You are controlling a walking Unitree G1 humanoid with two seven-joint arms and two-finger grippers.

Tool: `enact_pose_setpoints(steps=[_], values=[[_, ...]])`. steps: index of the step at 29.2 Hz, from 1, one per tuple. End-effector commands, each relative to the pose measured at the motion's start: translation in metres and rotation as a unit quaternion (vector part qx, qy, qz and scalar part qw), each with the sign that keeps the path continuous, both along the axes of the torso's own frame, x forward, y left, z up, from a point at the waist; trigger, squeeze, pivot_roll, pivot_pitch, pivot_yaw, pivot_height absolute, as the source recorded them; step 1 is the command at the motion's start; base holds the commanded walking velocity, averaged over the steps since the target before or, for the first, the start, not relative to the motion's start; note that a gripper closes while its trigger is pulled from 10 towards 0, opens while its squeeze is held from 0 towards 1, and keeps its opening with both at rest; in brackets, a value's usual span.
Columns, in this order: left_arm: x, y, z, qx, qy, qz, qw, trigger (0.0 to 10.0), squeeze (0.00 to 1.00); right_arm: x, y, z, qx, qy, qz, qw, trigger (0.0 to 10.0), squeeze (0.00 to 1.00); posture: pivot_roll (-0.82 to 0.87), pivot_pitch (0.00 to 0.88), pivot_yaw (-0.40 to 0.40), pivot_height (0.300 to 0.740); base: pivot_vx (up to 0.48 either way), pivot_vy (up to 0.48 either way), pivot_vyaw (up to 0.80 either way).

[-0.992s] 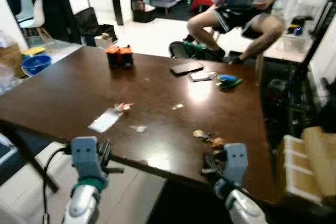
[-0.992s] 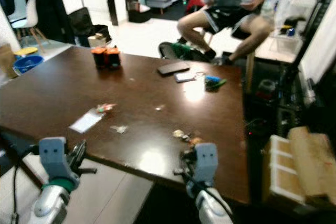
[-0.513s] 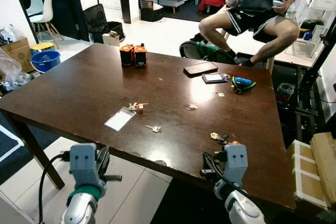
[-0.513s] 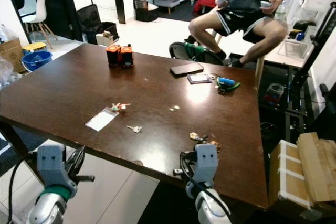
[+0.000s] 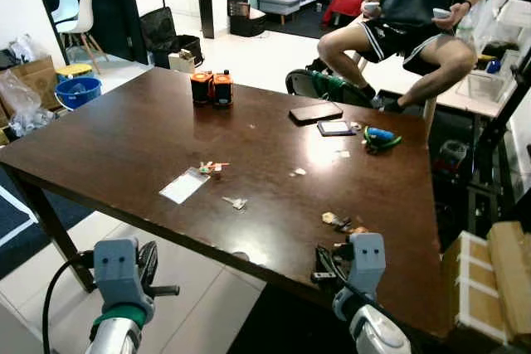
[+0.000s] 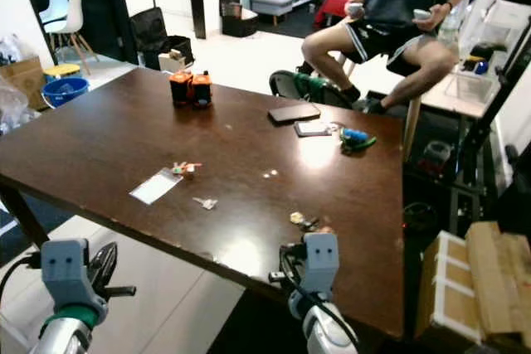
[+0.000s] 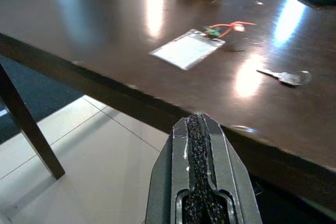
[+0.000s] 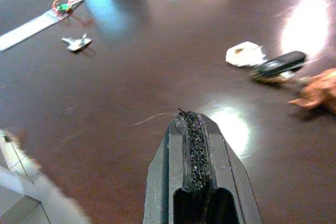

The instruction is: Hang keys on a hook

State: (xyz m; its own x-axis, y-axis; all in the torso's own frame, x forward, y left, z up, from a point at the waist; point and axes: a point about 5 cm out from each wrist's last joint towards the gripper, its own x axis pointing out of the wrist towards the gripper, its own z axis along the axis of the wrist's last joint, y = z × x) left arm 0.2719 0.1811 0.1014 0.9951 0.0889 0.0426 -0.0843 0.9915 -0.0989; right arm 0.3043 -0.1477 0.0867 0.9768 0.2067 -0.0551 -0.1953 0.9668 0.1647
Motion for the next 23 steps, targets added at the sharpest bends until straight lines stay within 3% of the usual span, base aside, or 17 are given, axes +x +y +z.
enact_pose_setpoints(steps=[1,23], values=[[-0.002,-0.004,-0.002,-0.002,0.008,-0.016,1.000,10.0,0.00,-0.003,-0.003,-0.005,-0.002,0.008,-0.007,1.000,10.0,0.00,-0.07,0.000,0.122,0.740,0.000,0.000,0.00],[-0.024,0.010,-0.010,0.025,0.029,0.005,0.999,10.0,0.00,-0.011,-0.002,-0.018,0.007,0.029,-0.034,0.999,10.0,0.00,-0.05,0.000,0.145,0.740,0.000,0.000,0.00]])
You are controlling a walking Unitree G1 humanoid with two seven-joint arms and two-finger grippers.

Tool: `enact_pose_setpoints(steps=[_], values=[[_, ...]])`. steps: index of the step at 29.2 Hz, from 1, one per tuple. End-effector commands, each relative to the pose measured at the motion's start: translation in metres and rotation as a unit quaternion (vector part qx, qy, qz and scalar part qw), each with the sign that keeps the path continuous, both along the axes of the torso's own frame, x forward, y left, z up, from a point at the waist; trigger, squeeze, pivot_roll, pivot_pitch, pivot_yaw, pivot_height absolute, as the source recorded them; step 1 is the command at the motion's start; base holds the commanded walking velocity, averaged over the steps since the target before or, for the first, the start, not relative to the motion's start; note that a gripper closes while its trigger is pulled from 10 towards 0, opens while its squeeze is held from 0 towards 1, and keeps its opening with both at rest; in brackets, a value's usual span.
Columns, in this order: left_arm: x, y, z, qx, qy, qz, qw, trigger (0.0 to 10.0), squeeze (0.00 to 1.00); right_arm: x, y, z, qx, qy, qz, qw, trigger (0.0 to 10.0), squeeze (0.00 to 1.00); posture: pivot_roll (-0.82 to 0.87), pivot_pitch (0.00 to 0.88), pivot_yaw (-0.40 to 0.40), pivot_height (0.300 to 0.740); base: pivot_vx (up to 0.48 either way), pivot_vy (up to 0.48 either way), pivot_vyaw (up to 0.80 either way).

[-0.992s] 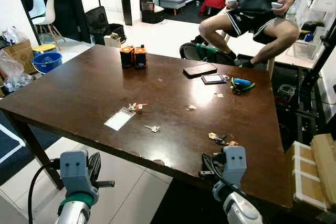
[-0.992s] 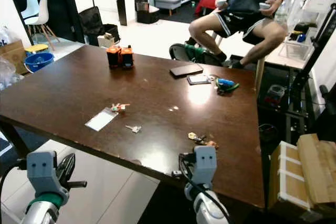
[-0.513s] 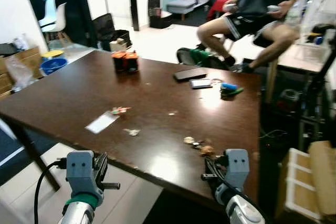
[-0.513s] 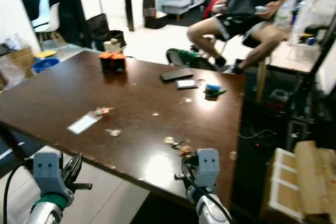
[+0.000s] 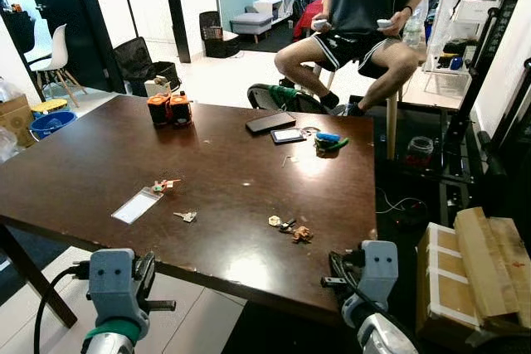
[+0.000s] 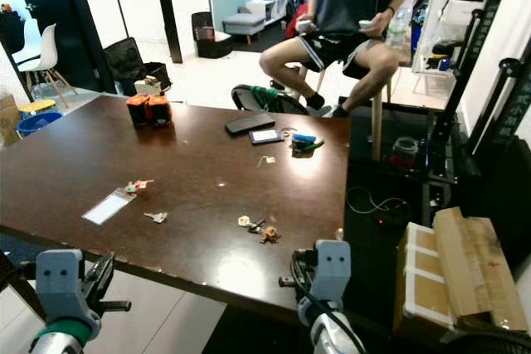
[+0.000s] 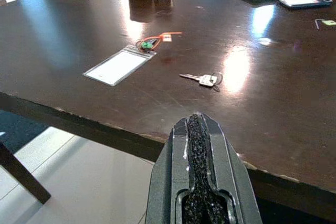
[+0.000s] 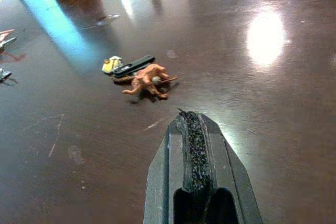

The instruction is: Hang keys on a hook

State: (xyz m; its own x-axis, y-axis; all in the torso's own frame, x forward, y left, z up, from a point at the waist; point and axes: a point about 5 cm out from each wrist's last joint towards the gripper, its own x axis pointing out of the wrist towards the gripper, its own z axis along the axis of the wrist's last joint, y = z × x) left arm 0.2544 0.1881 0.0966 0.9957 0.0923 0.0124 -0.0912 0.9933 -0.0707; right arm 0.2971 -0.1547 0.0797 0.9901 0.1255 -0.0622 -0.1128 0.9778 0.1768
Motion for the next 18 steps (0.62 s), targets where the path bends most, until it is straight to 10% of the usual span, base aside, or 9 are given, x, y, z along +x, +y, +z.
enact_pose_setpoints(steps=[1,6,18], values=[[-0.006,0.003,-0.006,0.012,0.013,0.003,1.000,10.0,0.00,-0.003,0.005,-0.011,0.002,0.024,0.007,1.000,10.0,0.00,-0.05,0.000,0.145,0.740,0.000,0.000,0.00],[-0.026,0.003,-0.033,0.054,0.071,-0.013,0.996,10.0,0.00,-0.014,0.004,-0.030,-0.023,0.065,0.024,0.997,10.0,0.00,-0.05,0.000,0.138,0.740,0.000,0.000,0.00],[-0.029,0.010,-0.031,-0.030,0.030,0.010,0.999,10.0,0.00,-0.013,0.005,-0.037,0.000,0.088,0.041,0.995,10.0,0.00,-0.02,0.000,0.062,0.740,0.000,0.000,0.00]])
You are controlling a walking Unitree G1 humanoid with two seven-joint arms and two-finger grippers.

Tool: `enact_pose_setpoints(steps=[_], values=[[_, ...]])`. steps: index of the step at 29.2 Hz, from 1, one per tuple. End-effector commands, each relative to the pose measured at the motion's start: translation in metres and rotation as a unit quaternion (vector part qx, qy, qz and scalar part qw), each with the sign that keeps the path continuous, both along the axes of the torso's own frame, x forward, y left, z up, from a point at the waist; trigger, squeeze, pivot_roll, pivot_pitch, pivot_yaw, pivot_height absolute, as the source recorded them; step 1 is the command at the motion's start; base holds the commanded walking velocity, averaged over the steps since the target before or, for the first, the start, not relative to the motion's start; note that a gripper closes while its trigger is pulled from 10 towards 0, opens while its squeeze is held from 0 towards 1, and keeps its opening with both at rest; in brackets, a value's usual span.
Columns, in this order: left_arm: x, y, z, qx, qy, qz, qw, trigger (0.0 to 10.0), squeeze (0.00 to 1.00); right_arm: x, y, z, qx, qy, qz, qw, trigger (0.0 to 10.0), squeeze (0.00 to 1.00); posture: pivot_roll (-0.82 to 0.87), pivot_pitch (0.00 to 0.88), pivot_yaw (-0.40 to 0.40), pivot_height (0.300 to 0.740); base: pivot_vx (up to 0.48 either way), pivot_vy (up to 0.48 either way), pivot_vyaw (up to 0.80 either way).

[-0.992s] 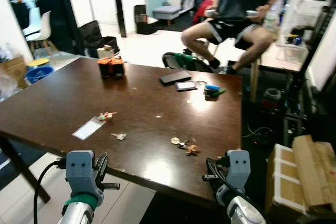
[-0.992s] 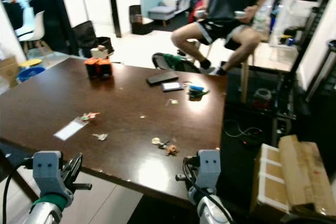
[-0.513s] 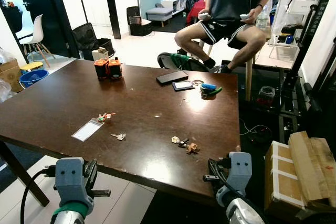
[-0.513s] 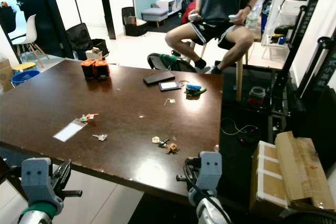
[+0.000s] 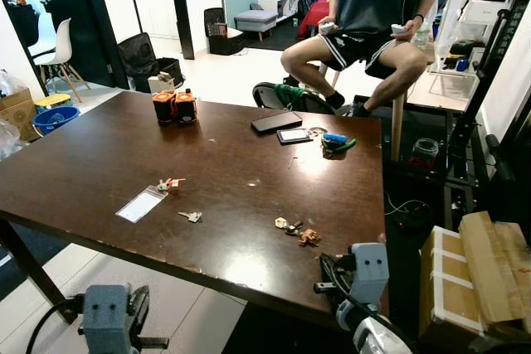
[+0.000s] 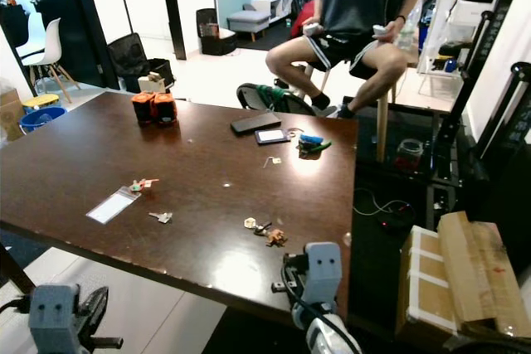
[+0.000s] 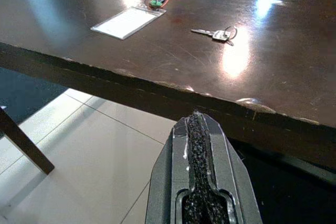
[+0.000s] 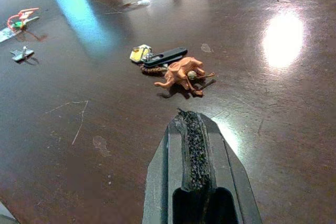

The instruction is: Hang keys on a hook

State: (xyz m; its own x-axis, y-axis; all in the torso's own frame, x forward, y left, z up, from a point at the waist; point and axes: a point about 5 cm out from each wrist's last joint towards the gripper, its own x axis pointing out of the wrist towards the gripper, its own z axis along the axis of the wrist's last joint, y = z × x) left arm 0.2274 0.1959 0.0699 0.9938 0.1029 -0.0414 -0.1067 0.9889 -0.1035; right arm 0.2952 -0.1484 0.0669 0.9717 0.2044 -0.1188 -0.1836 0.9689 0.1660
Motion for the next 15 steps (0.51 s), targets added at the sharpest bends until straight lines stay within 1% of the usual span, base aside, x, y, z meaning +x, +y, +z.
enact_pose_setpoints(steps=[1,6,8,11,12,15], values=[[0.000,0.000,-0.002,-0.025,-0.005,0.002,1.000,10.0,0.00,-0.009,-0.004,-0.024,0.019,0.064,0.003,0.998,10.0,0.00,0.00,0.000,-0.002,0.740,0.000,0.000,0.00],[0.001,-0.004,-0.001,-0.032,-0.011,0.001,0.999,10.0,0.00,-0.007,-0.006,-0.023,0.027,0.068,0.010,0.997,10.0,0.00,0.01,0.000,-0.022,0.740,0.000,0.000,0.00],[0.000,-0.009,0.000,-0.034,-0.014,0.002,0.999,10.0,0.00,-0.005,-0.009,-0.023,0.030,0.072,0.020,0.997,10.0,0.00,0.00,0.000,-0.037,0.740,0.000,0.000,0.00],[-0.001,-0.012,-0.001,-0.035,-0.013,0.002,0.999,10.0,0.00,-0.005,-0.011,-0.023,0.027,0.072,0.024,0.997,10.0,0.00,0.00,0.000,-0.033,0.740,0.000,0.000,0.00],[-0.002,-0.013,-0.001,-0.037,-0.013,0.000,0.999,10.0,0.00,-0.006,-0.011,-0.023,0.025,0.070,0.023,0.997,10.0,0.00,-0.02,0.000,-0.017,0.740,0.000,0.000,0.00],[-0.002,-0.013,-0.002,-0.038,-0.013,-0.001,0.999,10.0,0.00,-0.006,-0.012,-0.023,0.024,0.069,0.021,0.997,10.0,0.00,-0.02,0.000,-0.017,0.740,0.000,0.000,0.00]])
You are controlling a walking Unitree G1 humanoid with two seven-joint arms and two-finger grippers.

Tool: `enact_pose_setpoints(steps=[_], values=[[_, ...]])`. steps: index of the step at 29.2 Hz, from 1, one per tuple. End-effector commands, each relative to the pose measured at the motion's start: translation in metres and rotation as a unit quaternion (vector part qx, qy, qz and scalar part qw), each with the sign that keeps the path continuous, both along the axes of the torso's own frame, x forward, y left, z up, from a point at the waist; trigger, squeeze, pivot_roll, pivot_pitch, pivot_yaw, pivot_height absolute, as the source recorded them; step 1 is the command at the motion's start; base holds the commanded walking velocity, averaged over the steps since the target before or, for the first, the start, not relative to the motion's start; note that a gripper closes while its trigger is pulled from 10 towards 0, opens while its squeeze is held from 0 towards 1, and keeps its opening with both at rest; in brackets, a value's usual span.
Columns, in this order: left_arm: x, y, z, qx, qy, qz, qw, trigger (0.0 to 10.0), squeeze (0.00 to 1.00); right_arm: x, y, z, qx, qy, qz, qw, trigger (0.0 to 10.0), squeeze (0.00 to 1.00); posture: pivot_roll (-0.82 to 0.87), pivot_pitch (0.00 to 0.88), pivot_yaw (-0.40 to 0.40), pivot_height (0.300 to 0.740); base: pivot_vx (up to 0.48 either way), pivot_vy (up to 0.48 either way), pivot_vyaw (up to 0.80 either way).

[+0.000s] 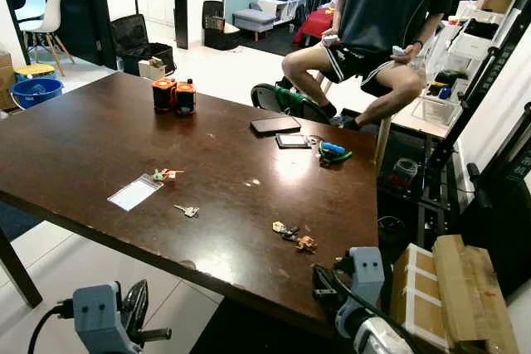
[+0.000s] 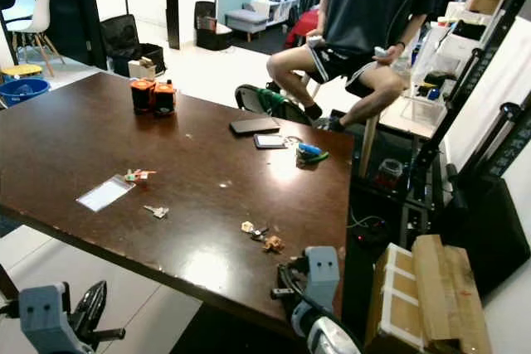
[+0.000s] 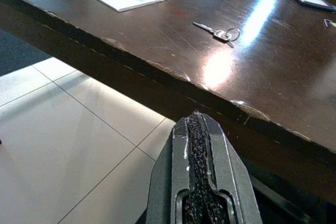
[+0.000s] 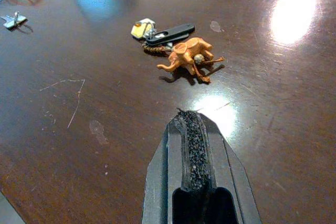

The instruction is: Hang keys on a hook

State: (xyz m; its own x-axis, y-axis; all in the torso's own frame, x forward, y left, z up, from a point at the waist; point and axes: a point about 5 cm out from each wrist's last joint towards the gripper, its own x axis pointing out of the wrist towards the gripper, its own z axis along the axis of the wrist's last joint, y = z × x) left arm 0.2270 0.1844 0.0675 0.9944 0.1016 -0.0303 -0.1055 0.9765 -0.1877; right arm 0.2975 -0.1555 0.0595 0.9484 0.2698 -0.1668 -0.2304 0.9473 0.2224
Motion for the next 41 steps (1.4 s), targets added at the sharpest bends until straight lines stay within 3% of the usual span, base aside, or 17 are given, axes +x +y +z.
enact_pose_setpoints(steps=[1,14,29,33,37,41], values=[[-0.002,-0.002,0.001,0.004,-0.003,-0.002,1.000,10.0,0.00,-0.008,-0.005,-0.016,0.000,0.039,-0.009,0.999,10.0,0.00,-0.02,0.000,-0.017,0.740,0.000,0.000,0.00],[0.008,0.000,0.002,-0.007,-0.006,-0.022,1.000,10.0,0.00,-0.006,-0.004,-0.010,0.013,0.017,-0.023,1.000,10.0,0.00,-0.05,0.000,0.067,0.740,0.000,0.000,0.00],[0.016,-0.001,0.009,-0.009,-0.015,-0.039,0.999,10.0,0.00,-0.005,0.001,-0.007,0.034,0.010,-0.037,0.999,10.0,0.00,-0.04,0.002,0.090,0.740,0.000,0.000,0.00],[0.019,-0.006,0.018,-0.042,-0.032,-0.055,0.997,10.0,0.00,-0.010,0.002,0.002,0.037,-0.013,-0.030,0.999,10.0,0.00,-0.03,0.015,0.092,0.740,0.000,0.000,0.00],[0.022,-0.012,0.029,-0.068,-0.047,-0.082,0.993,10.0,0.00,-0.023,-0.008,0.016,0.057,-0.053,-0.041,0.996,10.0,0.00,-0.05,0.041,0.109,0.740,0.000,0.000,0.00],[0.025,-0.015,0.032,-0.039,-0.047,-0.097,0.993,10.0,0.00,-0.033,-0.024,0.015,0.073,-0.055,-0.074,0.993,10.0,0.00,-0.07,0.044,0.140,0.740,0.000,0.000,0.00]])
